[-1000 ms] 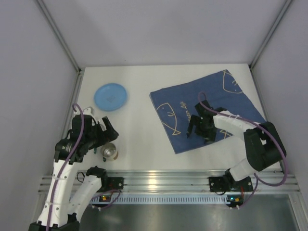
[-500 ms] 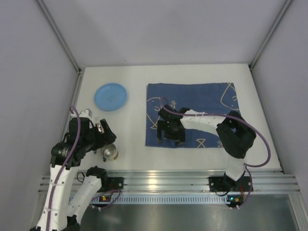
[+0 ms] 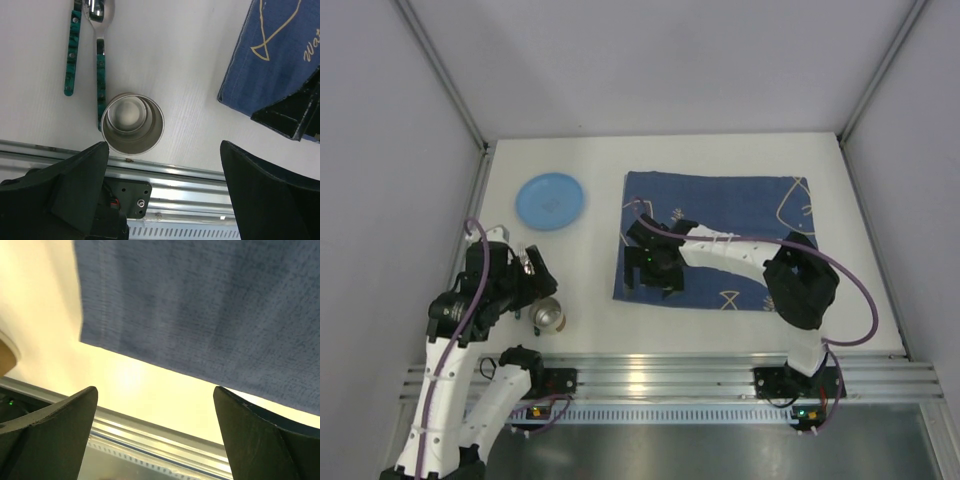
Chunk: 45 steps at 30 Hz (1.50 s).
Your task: Set the dinner table for one person
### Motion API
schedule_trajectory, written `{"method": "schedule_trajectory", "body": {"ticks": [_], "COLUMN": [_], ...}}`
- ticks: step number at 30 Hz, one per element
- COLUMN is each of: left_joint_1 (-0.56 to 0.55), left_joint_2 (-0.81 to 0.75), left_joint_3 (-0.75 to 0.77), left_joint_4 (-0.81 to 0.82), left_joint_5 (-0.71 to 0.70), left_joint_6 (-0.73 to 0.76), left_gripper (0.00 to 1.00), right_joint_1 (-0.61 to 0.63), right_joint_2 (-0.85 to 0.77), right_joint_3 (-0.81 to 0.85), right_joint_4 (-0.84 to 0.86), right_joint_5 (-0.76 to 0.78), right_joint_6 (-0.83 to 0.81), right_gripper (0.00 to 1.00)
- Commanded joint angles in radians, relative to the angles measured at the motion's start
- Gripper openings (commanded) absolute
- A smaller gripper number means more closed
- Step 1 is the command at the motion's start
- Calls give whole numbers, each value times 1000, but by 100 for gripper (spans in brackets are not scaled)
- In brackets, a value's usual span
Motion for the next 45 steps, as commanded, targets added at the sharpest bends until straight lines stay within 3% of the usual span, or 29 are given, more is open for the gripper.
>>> {"method": "schedule_trajectory", "body": {"ticks": [1, 12, 21, 32, 45], "left_joint_1": [-2, -2, -2, -2, 0], "left_joint_2": [13, 65, 126, 166, 73], "left_joint_3": [42, 53, 171, 217, 163], "left_joint_4": [22, 44, -45, -182, -140], "left_joint_5": [-91, -218, -352, -516, -362], "left_joint_6": [-4, -27, -41, -141, -136], "left_gripper": [98, 98, 98, 98, 98], "right_joint_1": [20, 31, 46, 200, 232], "right_joint_2": [-58, -59, 255, 301, 412], "right_joint_3": [98, 411, 816, 674, 757], "right_joint_4": [-60, -155, -215, -218, -161], "right_joint_5": [65, 109, -97, -198, -204], "right_joint_6": [-16, -204, -264, -335, -304], "right_gripper": [99, 100, 100, 99, 99]}}
